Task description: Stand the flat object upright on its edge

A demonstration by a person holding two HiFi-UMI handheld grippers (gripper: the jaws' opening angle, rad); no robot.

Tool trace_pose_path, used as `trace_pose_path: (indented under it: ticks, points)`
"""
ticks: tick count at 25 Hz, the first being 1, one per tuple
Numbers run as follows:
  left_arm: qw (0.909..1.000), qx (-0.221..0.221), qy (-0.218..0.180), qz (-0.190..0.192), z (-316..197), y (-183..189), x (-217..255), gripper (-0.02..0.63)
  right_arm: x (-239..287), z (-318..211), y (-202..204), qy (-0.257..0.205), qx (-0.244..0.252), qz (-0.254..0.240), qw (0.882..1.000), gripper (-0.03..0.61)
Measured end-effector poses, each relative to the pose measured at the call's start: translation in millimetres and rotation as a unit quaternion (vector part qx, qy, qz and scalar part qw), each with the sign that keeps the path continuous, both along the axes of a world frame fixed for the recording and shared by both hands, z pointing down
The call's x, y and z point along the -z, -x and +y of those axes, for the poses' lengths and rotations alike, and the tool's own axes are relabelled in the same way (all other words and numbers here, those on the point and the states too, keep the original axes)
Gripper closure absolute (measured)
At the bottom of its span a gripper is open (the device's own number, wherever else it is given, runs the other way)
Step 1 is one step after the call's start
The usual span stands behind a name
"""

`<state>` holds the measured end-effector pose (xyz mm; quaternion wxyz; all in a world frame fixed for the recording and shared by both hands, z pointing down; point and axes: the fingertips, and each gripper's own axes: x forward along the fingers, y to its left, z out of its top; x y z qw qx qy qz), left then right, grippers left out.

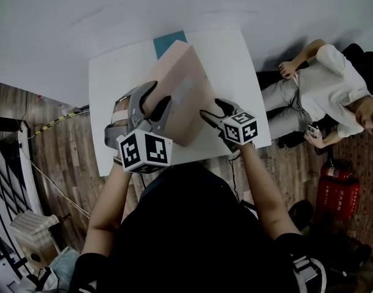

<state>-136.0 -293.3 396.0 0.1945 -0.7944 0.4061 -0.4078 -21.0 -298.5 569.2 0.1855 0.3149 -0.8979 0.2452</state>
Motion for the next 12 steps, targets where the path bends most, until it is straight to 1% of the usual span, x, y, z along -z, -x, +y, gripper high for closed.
trace_pose_path:
  ticks: [2,3,5,6,7,9,10,12]
  points:
    - [0.9999,-0.013,-0.005,-0.009,2.0,-5.0,-0.2,0.394,35.4,-20.4,-8.6,-0.057,0.029,-0.021,0.998,0.278]
    - [0.9997,-0.019,-0.008,-0.013,3.3,-7.3,0.2,0.394,54.8,-30.0,-11.3,-0.084,0.050,-0.034,0.995,0.266]
    - [0.9993,-0.029,-0.014,-0.019,6.0,-11.9,1.7,0.394,92.1,-44.5,-11.7,-0.125,0.108,-0.060,0.984,0.247]
    - [0.9990,-0.035,-0.016,-0.022,7.3,-14.3,2.5,0.396,108.6,-49.8,-9.8,-0.138,0.139,-0.074,0.978,0.240]
    - [0.9987,-0.041,-0.018,-0.024,8.5,-16.8,3.0,0.396,122.8,-54.4,-7.3,-0.145,0.168,-0.088,0.971,0.232]
    - [0.9979,-0.055,-0.021,-0.029,10.3,-21.9,3.4,0.396,142.9,-63.0,-0.4,-0.141,0.218,-0.110,0.959,0.220]
    - [0.9973,-0.062,-0.022,-0.032,10.9,-24.4,3.5,0.396,148.9,-66.6,4.2,-0.132,0.242,-0.115,0.954,0.213]
    - [0.9961,-0.075,-0.026,-0.037,12.7,-28.8,3.9,0.396,154.7,-71.1,15.2,-0.112,0.289,-0.108,0.945,0.209]
